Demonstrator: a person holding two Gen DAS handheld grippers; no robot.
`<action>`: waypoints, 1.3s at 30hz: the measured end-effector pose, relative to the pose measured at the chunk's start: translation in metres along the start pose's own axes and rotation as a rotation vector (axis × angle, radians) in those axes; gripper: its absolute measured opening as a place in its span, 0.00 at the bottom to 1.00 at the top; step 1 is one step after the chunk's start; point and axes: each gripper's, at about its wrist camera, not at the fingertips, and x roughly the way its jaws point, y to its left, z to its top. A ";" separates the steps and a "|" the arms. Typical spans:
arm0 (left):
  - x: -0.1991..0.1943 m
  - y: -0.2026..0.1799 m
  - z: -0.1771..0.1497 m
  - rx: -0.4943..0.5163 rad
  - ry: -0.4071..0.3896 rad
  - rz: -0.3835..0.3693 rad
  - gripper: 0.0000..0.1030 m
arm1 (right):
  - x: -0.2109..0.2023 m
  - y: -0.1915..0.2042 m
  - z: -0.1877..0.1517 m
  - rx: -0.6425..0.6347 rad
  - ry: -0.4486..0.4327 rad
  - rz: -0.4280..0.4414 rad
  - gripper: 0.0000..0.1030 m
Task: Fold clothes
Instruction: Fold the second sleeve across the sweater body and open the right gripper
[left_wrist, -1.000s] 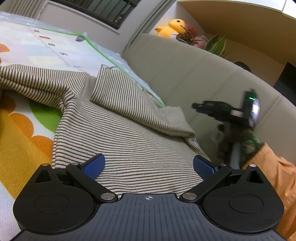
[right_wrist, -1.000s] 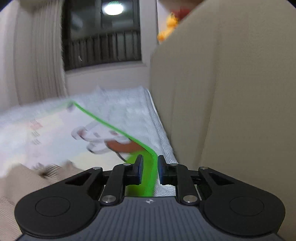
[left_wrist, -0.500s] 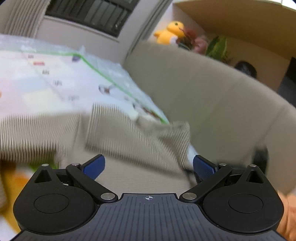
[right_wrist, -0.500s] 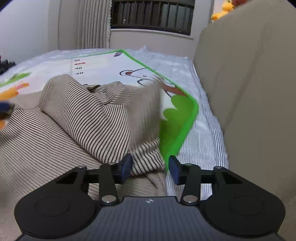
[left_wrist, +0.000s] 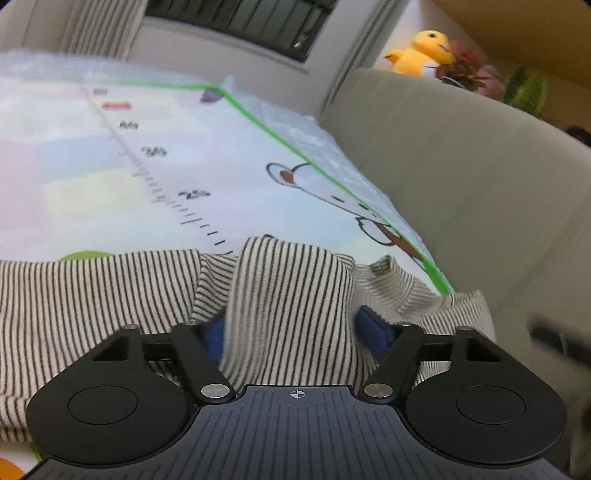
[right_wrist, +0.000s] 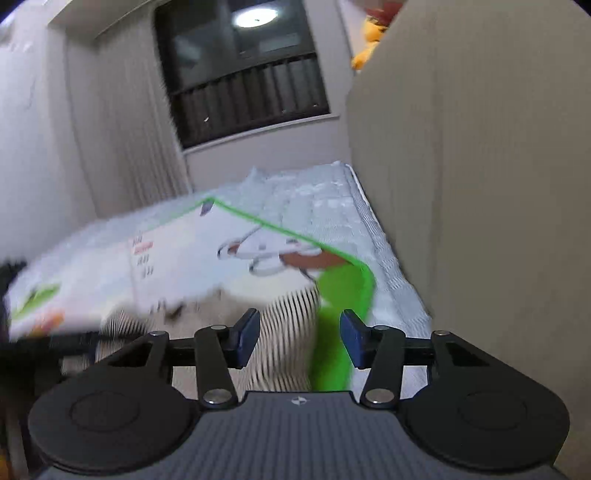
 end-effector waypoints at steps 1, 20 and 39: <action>-0.003 -0.001 -0.003 0.016 -0.011 0.004 0.50 | 0.015 0.002 0.003 0.012 0.011 -0.004 0.47; -0.022 0.007 -0.024 0.100 -0.038 0.047 0.80 | 0.032 -0.013 -0.003 0.034 0.012 -0.142 0.43; -0.151 0.040 -0.046 -0.068 -0.206 0.119 1.00 | 0.029 0.010 -0.057 -0.004 0.173 0.042 1.00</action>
